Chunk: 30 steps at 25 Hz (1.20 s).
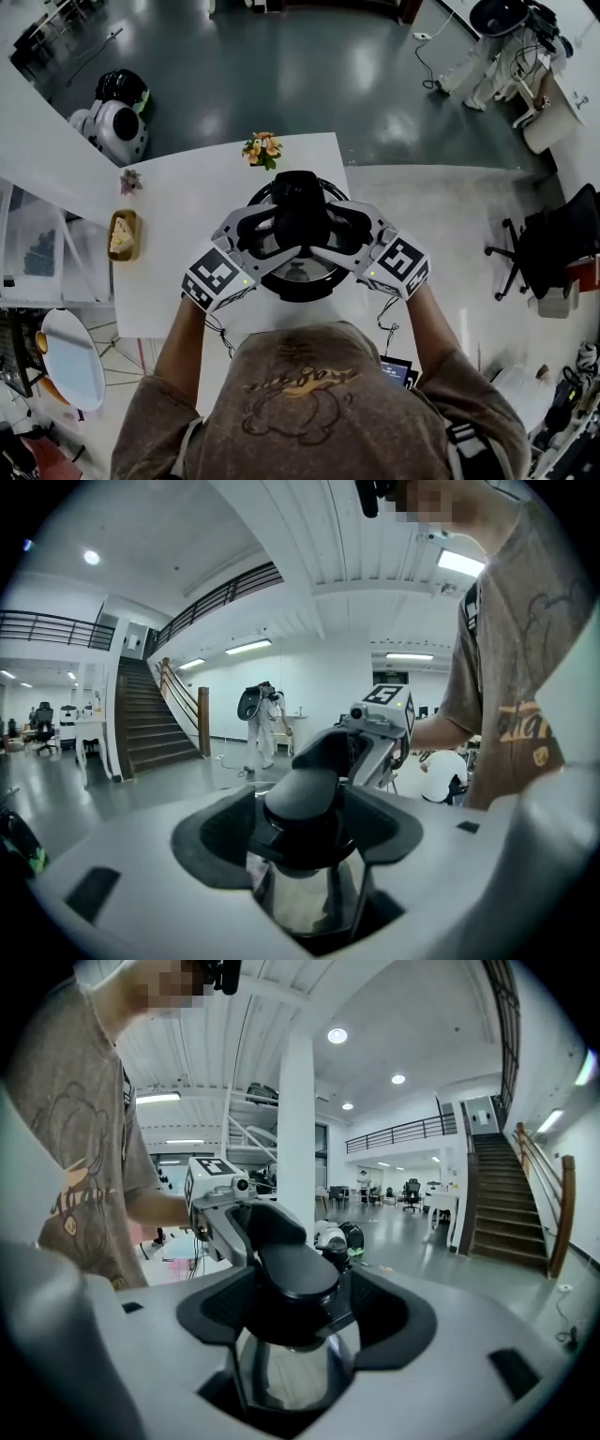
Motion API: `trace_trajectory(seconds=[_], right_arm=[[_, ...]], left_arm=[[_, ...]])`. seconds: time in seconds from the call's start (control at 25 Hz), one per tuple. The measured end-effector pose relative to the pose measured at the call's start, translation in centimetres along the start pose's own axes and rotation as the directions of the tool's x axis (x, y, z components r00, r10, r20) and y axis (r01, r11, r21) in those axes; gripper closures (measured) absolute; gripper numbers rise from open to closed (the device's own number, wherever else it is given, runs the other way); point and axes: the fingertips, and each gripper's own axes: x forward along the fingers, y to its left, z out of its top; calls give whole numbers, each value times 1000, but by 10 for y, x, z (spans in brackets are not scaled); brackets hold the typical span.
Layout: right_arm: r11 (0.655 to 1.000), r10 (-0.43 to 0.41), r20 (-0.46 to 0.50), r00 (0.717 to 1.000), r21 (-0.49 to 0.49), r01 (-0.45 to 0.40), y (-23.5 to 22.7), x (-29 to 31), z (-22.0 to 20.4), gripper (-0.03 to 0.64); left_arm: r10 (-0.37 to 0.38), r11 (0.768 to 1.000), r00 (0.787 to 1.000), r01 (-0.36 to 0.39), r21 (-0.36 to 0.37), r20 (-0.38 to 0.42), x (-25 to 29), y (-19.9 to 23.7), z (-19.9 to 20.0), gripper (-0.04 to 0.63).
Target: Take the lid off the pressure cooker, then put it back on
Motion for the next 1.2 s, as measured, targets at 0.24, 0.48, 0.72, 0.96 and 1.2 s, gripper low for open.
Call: trace_trajectory(seconds=[0.24, 0.48, 0.72, 0.96, 1.2], right_arm=[[998, 50, -62, 997, -36, -53, 4, 9, -5, 317], [998, 52, -72, 996, -41, -55, 4, 12, -2, 342], [998, 42, -75, 996, -47, -45, 2, 13, -3, 339], [999, 17, -82, 996, -33, -20, 1, 12, -4, 341], [999, -45, -91, 995, -6, 44, 1, 13, -3, 339]], left_arm=[[-43, 999, 998, 43, 1, -36, 6, -1, -4, 308], [-63, 997, 996, 65, 28, -69, 8, -3, -6, 329], [-72, 996, 994, 75, 45, -77, 8, -2, -8, 337], [-84, 996, 993, 87, 34, -83, 10, 0, -10, 339], [-139, 989, 987, 143, 42, -85, 9, 2, -10, 339]])
